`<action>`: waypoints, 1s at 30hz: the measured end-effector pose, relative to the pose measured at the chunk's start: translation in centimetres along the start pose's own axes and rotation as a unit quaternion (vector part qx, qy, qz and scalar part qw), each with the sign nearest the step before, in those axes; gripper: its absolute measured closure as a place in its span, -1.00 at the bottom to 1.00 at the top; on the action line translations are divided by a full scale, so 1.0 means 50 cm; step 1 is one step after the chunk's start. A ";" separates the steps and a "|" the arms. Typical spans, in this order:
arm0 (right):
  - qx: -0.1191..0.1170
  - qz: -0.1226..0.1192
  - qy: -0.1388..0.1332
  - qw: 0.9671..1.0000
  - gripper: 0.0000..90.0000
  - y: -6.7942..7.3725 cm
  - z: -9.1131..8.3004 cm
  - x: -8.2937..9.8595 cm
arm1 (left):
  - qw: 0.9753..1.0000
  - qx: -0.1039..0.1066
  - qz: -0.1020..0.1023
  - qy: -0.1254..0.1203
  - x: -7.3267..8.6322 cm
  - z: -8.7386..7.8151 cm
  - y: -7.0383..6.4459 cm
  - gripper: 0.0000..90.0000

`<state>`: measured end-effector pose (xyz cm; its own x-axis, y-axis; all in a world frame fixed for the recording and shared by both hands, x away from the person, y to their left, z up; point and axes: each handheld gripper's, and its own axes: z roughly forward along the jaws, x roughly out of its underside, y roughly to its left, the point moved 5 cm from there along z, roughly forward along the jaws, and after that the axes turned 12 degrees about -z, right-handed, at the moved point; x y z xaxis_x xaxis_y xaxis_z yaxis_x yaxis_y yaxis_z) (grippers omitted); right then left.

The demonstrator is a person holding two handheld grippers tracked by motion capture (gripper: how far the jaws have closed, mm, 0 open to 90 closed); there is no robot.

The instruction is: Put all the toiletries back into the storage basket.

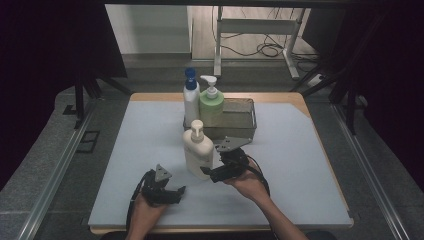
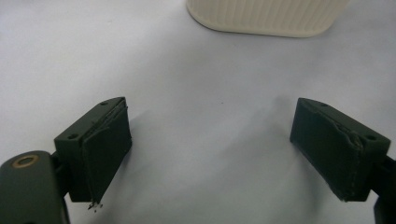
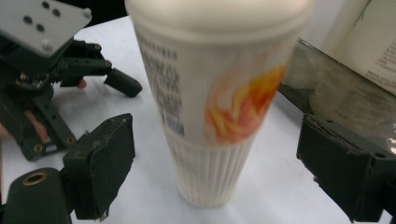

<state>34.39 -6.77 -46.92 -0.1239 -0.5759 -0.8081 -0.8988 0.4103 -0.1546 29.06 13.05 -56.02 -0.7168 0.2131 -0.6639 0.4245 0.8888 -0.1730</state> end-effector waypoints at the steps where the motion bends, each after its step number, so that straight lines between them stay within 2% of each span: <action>1: 0.000 0.002 -0.001 1.000 -0.72 0.000 0.003 -0.004 | 1.000 0.000 0.000 0.000 0.000 0.000 0.000 -0.73; 9: 0.013 0.006 0.006 1.000 -0.68 -0.002 0.028 -0.022 | 1.000 0.000 0.000 0.000 0.000 0.000 0.000 -0.73; 18: 0.028 0.003 0.012 1.000 -0.52 0.000 0.053 -0.035 | 1.000 0.000 0.000 -0.001 0.000 0.000 0.000 -0.73; 30: 0.026 -0.002 0.007 1.000 -0.27 -0.001 0.072 -0.049 | 1.000 0.000 0.000 0.000 0.000 0.000 0.000 -0.73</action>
<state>36.24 -2.83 -46.99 -0.1268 -0.5867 -0.7998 -0.8765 0.4439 -0.1866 29.06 13.05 -56.03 -0.7167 0.2128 -0.6641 0.4244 0.8888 -0.1732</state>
